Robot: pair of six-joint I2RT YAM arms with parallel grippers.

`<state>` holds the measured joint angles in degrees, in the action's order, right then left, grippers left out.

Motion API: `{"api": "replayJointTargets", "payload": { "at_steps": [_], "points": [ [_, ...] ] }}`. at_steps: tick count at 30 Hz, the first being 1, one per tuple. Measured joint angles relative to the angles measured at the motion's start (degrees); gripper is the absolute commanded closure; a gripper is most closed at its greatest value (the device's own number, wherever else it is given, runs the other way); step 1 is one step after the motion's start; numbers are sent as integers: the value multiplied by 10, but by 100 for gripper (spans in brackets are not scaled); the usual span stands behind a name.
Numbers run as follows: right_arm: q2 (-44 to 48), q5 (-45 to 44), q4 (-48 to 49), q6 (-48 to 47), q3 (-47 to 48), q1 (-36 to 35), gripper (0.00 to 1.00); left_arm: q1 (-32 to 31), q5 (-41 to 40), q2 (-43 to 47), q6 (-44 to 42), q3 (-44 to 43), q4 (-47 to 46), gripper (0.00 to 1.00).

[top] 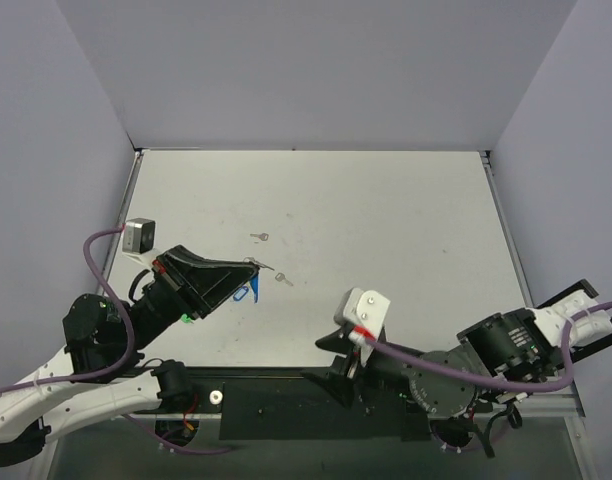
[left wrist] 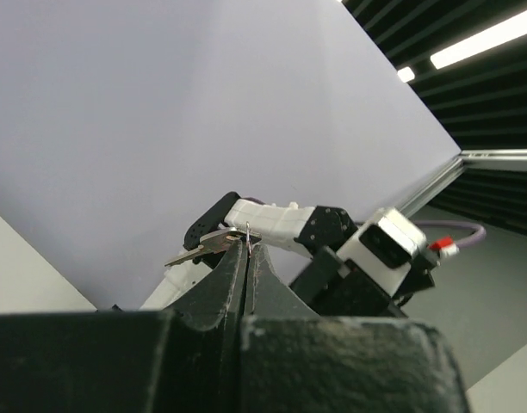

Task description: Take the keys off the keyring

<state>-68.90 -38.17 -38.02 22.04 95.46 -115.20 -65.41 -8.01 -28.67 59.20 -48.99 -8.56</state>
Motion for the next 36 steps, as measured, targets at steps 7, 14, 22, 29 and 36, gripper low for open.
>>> {"api": "replayJointTargets", "payload": {
  "at_steps": [7,14,22,29,36],
  "points": [
    [105,81,84,30,-68,103,27,0,139,-58,-64,-54,1,100],
    [179,210,154,32,-108,152,26,0,322,-99,-93,-85,-33,100],
    [154,369,182,23,-104,177,28,0,466,-150,-62,-90,-132,100],
    [119,452,205,26,-97,206,35,0,523,-181,-37,-102,-191,100],
    [111,486,234,37,-90,230,46,0,534,-184,-29,-102,-200,100]
  ]
}}
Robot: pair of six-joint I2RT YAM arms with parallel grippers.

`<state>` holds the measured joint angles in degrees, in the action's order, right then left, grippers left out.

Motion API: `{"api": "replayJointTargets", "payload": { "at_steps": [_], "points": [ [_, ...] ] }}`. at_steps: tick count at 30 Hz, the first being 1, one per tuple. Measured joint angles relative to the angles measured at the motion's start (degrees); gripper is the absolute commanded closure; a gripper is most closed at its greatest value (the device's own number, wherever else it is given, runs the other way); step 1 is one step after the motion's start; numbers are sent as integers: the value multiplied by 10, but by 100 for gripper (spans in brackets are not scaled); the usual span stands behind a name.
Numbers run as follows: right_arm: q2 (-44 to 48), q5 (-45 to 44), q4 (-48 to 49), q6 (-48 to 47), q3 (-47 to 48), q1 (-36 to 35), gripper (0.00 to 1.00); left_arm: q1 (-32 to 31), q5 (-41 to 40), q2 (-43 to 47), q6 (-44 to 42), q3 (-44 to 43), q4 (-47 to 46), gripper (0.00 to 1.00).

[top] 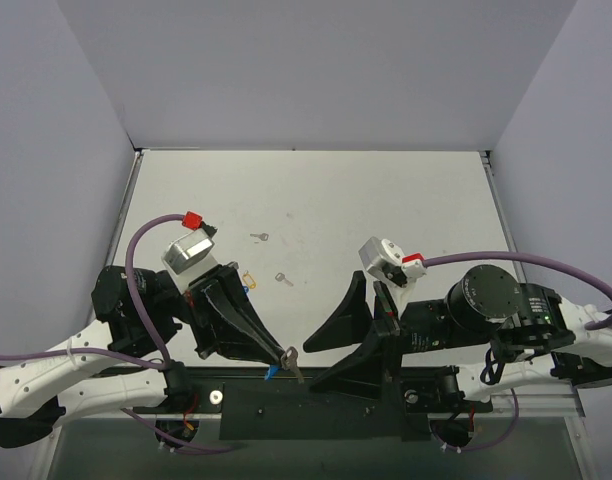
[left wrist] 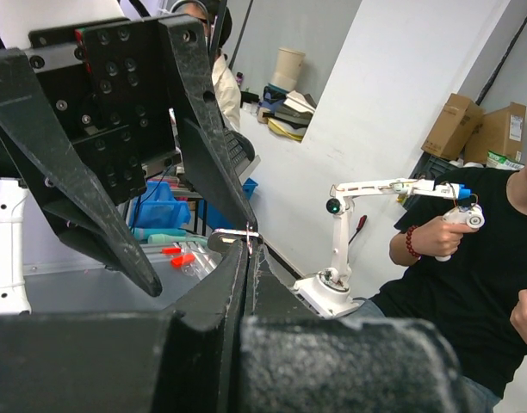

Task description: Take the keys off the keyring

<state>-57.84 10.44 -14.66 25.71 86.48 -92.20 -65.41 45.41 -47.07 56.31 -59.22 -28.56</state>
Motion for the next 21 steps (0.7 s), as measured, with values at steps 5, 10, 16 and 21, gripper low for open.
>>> {"api": "replayJointTargets", "payload": {
  "at_steps": [5,10,16,21],
  "points": [
    [-3,14,28,14,2,12,50,0,0,0,0,0,0,100],
    [-18,29,51,26,4,15,57,0,-2,3,-6,0,1,100],
    [-40,41,71,41,5,15,71,-1,-10,10,-22,0,17,100],
    [-48,45,76,49,5,15,84,-2,-15,16,-36,0,38,100]
  ]
}}
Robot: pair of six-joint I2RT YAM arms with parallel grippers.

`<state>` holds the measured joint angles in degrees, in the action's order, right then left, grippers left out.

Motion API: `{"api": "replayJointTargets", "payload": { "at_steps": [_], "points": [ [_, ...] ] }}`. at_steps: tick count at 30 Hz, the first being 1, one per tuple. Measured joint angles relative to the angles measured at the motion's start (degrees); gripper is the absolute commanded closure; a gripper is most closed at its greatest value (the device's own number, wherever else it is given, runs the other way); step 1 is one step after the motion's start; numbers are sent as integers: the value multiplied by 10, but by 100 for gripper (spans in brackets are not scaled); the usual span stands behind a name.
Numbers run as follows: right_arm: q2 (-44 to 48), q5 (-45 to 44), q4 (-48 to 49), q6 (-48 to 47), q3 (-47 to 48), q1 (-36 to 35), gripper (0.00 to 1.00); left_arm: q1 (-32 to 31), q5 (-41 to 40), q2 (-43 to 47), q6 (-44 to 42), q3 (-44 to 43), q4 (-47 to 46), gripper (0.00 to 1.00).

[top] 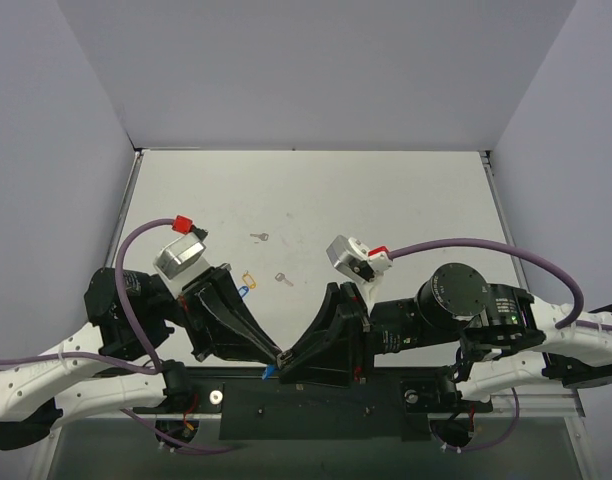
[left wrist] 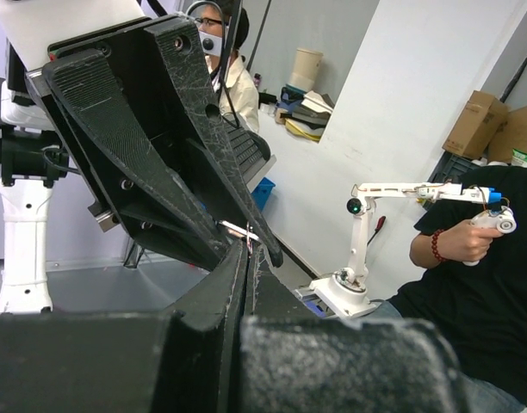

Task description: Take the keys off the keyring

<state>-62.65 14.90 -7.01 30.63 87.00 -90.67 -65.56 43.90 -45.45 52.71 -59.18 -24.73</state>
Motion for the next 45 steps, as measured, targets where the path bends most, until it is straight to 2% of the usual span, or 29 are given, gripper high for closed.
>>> {"api": "replayJointTargets", "payload": {
  "at_steps": [2,3,6,7,8,9,10,12,14,18,24,33,36,41,43,45],
  "points": [
    [0,0,2,4,0,0,84,0,-3,3,-8,0,11,100],
    [0,0,1,6,0,0,80,0,-5,5,-11,0,15,100],
    [0,-3,-3,9,0,0,82,0,-12,10,-21,0,30,100],
    [0,-6,-6,8,1,0,77,0,-14,12,-25,0,36,100],
    [0,-10,-10,8,2,0,58,0,-16,13,-27,0,41,100],
    [0,-13,-12,9,2,0,48,0,-19,14,-30,0,47,100],
    [0,-18,-17,9,3,0,32,0,-21,16,-34,0,52,100],
    [0,-40,-33,7,7,0,19,0,-28,19,-39,0,65,100],
    [0,-78,-67,-7,20,-2,17,0,-37,22,-45,0,80,100],
    [0,-174,-138,-35,54,-21,16,0,-68,26,-59,-3,121,100],
    [-3,-319,-224,-95,101,-91,17,0,-147,30,-64,-22,190,100],
    [-80,-446,-312,-153,203,-131,19,0,-238,30,-50,-52,259,100],
    [-120,-489,-338,-168,239,-141,25,0,-251,28,-49,-54,271,100],
    [-158,-554,-368,-192,269,-153,44,0,-261,24,-49,-54,285,100],
    [-163,-568,-374,-200,274,-157,48,0,-268,23,-49,-54,285,100],
    [-167,-577,-379,-205,281,-164,49,0,-273,22,-49,-54,285,100]
  ]
}}
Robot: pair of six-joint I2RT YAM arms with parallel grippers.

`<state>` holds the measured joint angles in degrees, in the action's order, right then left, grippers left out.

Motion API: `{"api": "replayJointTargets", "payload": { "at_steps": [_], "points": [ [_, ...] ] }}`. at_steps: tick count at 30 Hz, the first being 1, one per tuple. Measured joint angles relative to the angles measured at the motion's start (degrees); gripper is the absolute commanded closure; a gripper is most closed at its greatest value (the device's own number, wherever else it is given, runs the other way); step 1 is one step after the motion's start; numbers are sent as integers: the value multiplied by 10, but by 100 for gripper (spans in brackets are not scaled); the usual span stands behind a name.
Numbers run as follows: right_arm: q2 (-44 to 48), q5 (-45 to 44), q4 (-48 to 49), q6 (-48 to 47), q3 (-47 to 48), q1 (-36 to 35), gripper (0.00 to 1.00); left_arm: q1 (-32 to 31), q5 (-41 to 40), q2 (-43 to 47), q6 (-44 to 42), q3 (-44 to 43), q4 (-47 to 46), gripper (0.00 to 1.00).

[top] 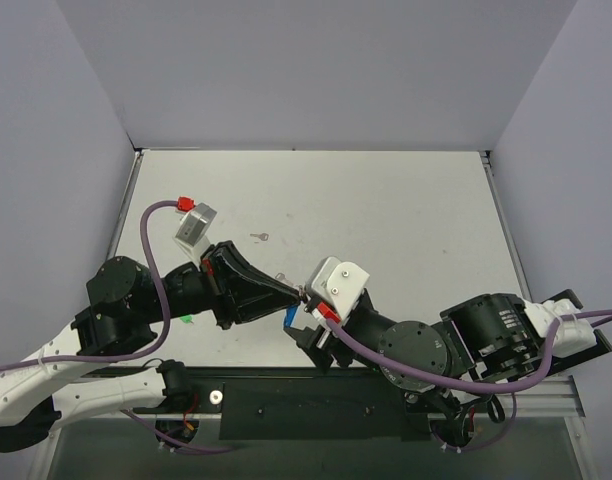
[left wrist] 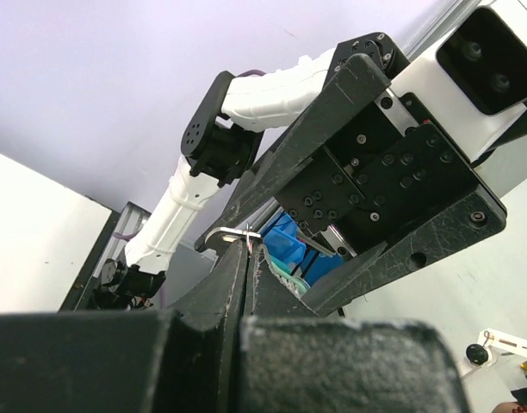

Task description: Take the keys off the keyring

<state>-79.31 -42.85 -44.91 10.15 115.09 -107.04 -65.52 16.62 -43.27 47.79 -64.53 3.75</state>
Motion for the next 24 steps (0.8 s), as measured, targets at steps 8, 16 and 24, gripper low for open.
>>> {"api": "replayJointTargets", "payload": {
  "at_steps": [8,16,24],
  "points": [
    [-2,-28,-16,-12,8,-7,55,0,-9,0,-1,0,8,100],
    [0,-69,-41,-17,9,-5,55,0,10,1,0,-4,12,100],
    [4,-82,-42,-20,9,-5,54,0,16,-5,0,-6,12,100]
  ]
}}
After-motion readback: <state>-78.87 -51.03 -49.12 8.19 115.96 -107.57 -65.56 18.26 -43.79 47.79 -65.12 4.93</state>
